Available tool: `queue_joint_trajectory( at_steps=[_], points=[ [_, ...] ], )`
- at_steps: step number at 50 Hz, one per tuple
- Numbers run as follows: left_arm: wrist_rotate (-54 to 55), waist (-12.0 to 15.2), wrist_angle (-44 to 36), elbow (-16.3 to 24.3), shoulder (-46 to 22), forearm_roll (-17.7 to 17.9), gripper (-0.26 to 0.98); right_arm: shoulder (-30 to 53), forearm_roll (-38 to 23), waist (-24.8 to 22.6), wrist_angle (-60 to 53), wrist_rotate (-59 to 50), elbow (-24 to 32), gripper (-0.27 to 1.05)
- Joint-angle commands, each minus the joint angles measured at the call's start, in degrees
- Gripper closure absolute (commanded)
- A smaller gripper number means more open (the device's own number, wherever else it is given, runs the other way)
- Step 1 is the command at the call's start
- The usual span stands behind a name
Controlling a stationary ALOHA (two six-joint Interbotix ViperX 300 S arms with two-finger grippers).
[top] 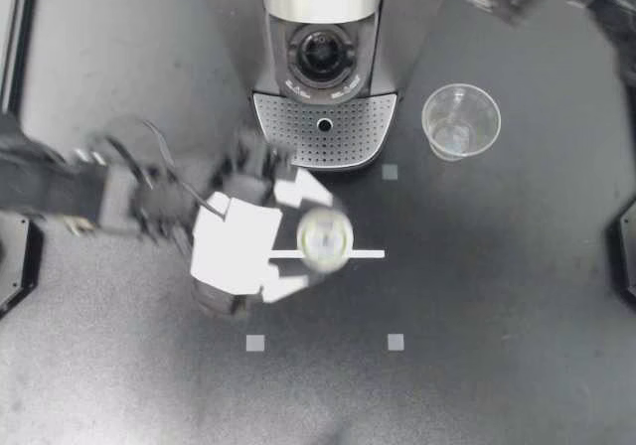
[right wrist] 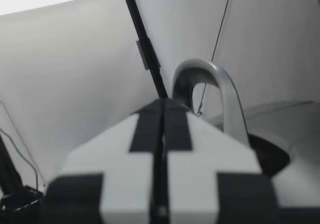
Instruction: Place the coffee capsule inside the capsule container, then place the cup onto the center of the cup tray, then push the 'Hot Water' and 'Travel Mug' buttons.
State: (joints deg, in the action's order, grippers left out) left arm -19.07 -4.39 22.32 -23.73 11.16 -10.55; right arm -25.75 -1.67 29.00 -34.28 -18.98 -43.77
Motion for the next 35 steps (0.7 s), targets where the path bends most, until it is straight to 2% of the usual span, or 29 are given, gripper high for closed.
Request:
queue_joint_trajectory(
  at_steps=[1, 11, 16, 24, 35],
  points=[
    [-0.62, 0.97, 2.29, 3.69, 3.25, -5.01, 0.23, -3.16, -0.09, -0.35, 0.97, 0.18, -0.88, 0.68],
    [-0.35, 1.67, 4.83, 5.71, 7.12, -19.95, 0.23, -7.38, -0.09, -0.35, 1.41, 0.18, -4.31, 0.68],
    [0.09, 2.11, 4.92, 5.27, 7.82, -25.66, 0.23, -8.61, -0.09, -0.35, 1.41, 0.18, -5.27, 0.68],
    [1.14, 3.08, 5.19, 5.19, 7.12, -29.97, 0.23, -9.49, -0.09, -0.35, 1.67, 0.18, -5.80, 0.68],
    [1.58, 4.48, 6.77, 4.13, 5.80, -32.87, 0.23, -9.84, -0.09, -0.35, 1.67, 0.26, -6.06, 0.68]
  ],
)
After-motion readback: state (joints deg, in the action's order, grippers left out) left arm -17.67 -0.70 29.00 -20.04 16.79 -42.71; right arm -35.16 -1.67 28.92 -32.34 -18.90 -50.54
